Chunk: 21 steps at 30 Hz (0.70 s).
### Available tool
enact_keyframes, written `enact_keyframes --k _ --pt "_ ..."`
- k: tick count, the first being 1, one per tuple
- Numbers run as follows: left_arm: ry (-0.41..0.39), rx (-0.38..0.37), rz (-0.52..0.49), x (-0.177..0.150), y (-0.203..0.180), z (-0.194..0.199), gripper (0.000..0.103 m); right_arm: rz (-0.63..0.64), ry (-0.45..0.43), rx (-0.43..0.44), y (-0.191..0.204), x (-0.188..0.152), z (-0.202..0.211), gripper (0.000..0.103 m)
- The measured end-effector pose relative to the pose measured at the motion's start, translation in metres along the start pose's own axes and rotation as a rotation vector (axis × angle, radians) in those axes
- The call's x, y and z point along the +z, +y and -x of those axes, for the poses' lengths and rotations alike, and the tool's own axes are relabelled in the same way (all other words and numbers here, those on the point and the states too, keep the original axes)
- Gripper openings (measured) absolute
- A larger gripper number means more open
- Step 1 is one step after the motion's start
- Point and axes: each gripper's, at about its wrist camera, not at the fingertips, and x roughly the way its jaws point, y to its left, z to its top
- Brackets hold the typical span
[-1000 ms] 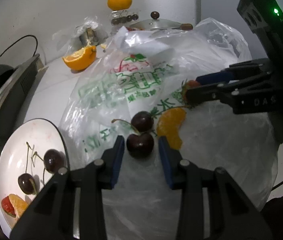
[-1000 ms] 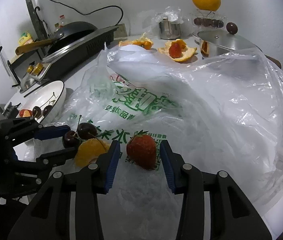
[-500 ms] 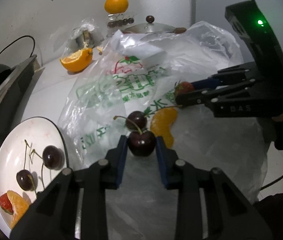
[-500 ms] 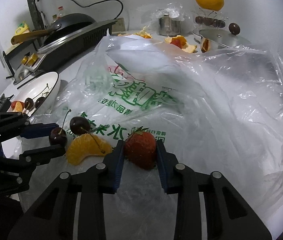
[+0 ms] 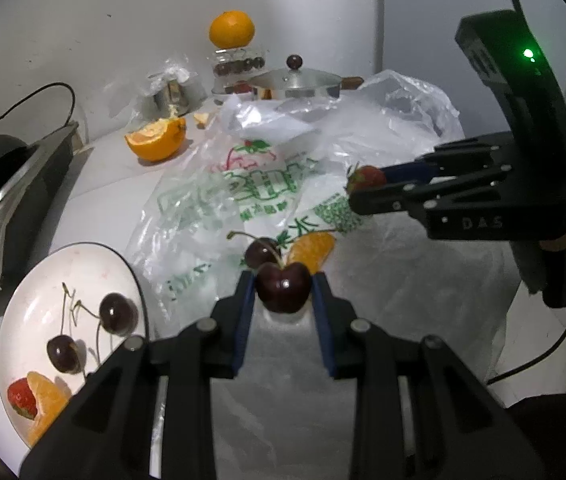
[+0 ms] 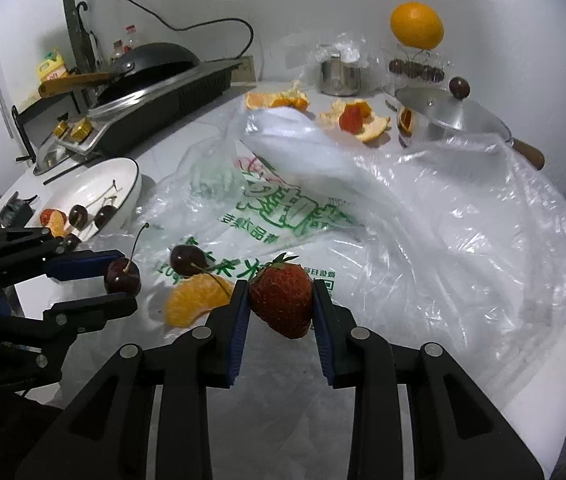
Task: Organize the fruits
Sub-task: 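Grasp a strawberry with the right tool while the left tool grasps a dark cherry, then carry the strawberry and cherry over the white plate with both tools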
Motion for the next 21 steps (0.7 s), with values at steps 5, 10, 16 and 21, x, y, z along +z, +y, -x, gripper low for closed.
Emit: enact_keyframes --k 5,10,16,21 --pt "-0.025 -0.002 0.003 0.000 -0.002 0.013 0.029 0.011 -0.024 -0.008 0.009 0.003 0.013 0.032" --pt "-0.053 0.003 0.006 0.002 -0.002 0.026 0.029 0.023 -0.047 -0.015 0.017 0.005 0.026 0.032" --pt "-0.083 0.009 0.025 0.002 0.003 0.041 0.029 0.043 -0.065 -0.017 0.029 0.007 0.038 0.032" --pt "-0.103 0.018 0.037 -0.002 0.009 0.054 0.029 0.060 -0.073 -0.015 0.039 0.010 0.042 0.032"
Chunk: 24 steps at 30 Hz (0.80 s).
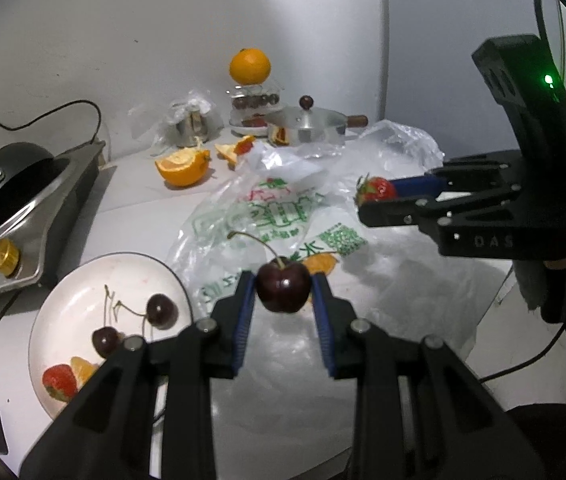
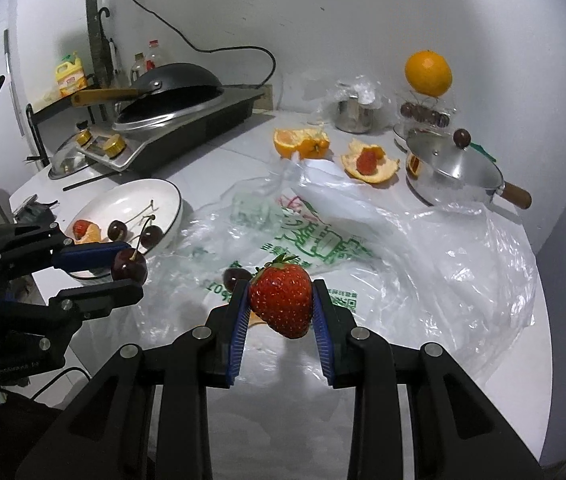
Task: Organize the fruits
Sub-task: 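Carry the strawberry and cherry over the white plate with both tools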
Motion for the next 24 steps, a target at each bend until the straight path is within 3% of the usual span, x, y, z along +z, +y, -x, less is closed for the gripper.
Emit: enact_keyframes --k 24 --pt "-0.037 0.081 0.107 -0.023 0.054 0.040 0.030 0.094 -0.007 0.049 0.064 0.024 -0.005 0.032"
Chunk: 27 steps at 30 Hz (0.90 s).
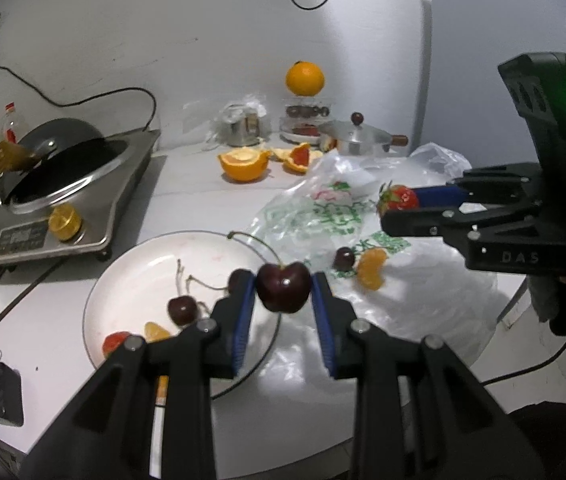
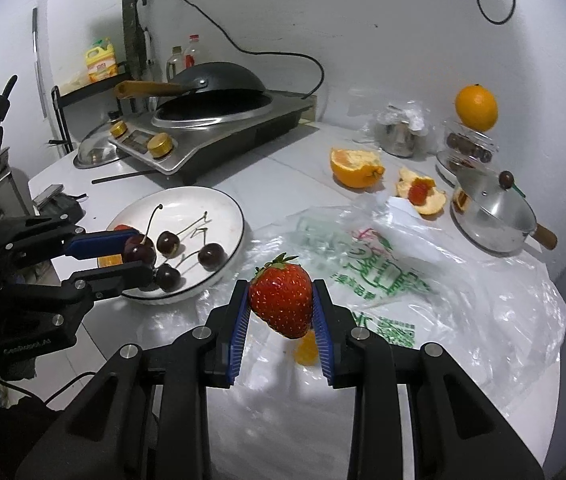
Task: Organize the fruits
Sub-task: 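Carry the strawberry and cherry over the white plate with both tools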
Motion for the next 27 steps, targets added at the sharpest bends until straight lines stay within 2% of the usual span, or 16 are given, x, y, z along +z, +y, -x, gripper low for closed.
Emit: enact_keyframes --k 13,27 --pt "-0.002 0.045 0.039 -0.005 0.039 0.002 0.030 0.027 0.018 0.029 0.017 0.016 -0.023 0.032" --pt "0.008 0.098 0.107 -0.010 0.080 -0.012 0.030 0.054 0.052 0.066 0.033 0.030 -0.053 0.032"
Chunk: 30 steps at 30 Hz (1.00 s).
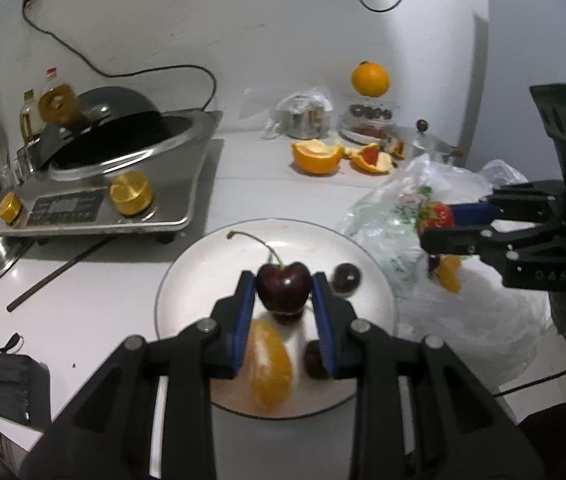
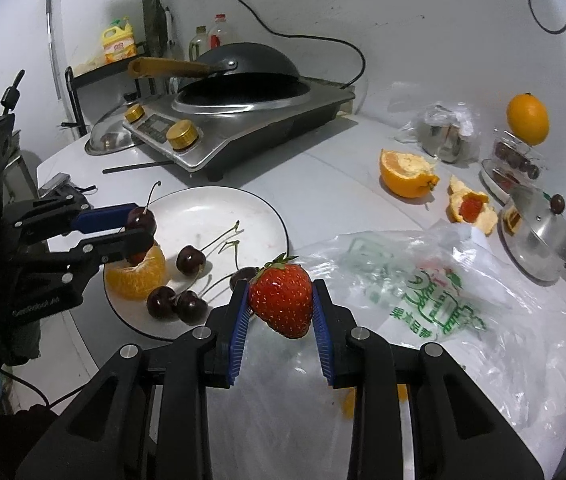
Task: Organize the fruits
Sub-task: 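Carry the strawberry and cherry over the white plate with both tools, then lower the cherry onto the plate and open the left tool while the right tool releases the strawberry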
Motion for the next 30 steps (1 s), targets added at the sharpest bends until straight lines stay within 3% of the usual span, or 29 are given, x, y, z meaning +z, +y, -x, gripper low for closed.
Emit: enact_keyframes --k 13,30 --pt "0.045 0.034 0.054 -0.006 0.034 -0.031 0.030 0.025 0.014 0.036 0.010 0.015 -0.026 0.032" --pt "0.113 0.013 0.090 -0.014 0.041 -0.059 0.030 0.040 0.038 0.062 0.016 0.026 -0.052 0.032"
